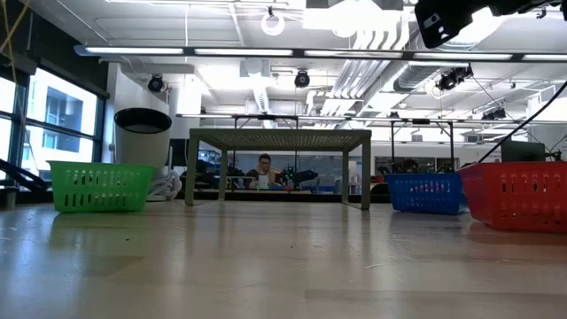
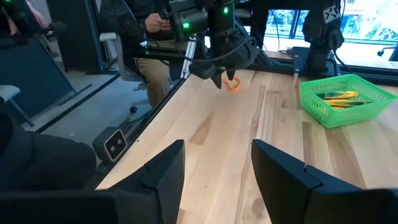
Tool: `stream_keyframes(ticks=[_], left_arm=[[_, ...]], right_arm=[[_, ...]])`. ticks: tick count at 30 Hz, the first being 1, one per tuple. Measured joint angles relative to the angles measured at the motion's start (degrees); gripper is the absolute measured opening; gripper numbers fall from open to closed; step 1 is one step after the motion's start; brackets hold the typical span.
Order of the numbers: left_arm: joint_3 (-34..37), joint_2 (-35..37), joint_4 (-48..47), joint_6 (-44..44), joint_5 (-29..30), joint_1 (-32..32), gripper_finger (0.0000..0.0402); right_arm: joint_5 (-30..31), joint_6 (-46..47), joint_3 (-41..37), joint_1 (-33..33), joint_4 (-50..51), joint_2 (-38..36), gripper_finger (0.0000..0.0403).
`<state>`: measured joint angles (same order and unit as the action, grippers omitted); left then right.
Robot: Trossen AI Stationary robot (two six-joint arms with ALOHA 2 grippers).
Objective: Pick & Place Office Desk Supplies
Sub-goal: Put the orange rubberband into the red basket
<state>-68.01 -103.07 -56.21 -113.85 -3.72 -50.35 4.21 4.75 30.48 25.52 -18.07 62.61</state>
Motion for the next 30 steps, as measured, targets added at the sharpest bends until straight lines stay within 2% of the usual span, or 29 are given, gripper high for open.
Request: stream_keyframes(ticks=[4,8,12,17,22,30], left_arm=[[0.0,0.0,0.0,1.9,0.2,0.0,0.0208],[0.0,0.0,0.0,6.7,3.0,-0.4,0.0208],[0.7,0.0,-0.1,4.9,3.2,-0.5,0.0208],[2.1,0.0,1.4,-0.3,-0.5,-0.4,0.0208],[3.2,0.0,7.7,2.6,0.3,-0.5,0.0208],[3.5,0.1,7.5,2.0,0.2,0.1,0.0209]], right_arm=[[-1.4,0.2,0.0,0.0,0.0,0.1,0.0174],[-2.7,0.2,0.0,0.0,-0.8,1.5,0.0174],[-2.9,0.2,0.0,0.0,-1.4,3.8,0.0174],[-3.0,0.2,0.0,0.0,-4.4,7.0,0.0174],[-3.4,0.2,0.0,0.0,-7.9,9.4,0.0174],[-7.7,0.2,0.0,0.0,-9.2,9.8,0.0174]])
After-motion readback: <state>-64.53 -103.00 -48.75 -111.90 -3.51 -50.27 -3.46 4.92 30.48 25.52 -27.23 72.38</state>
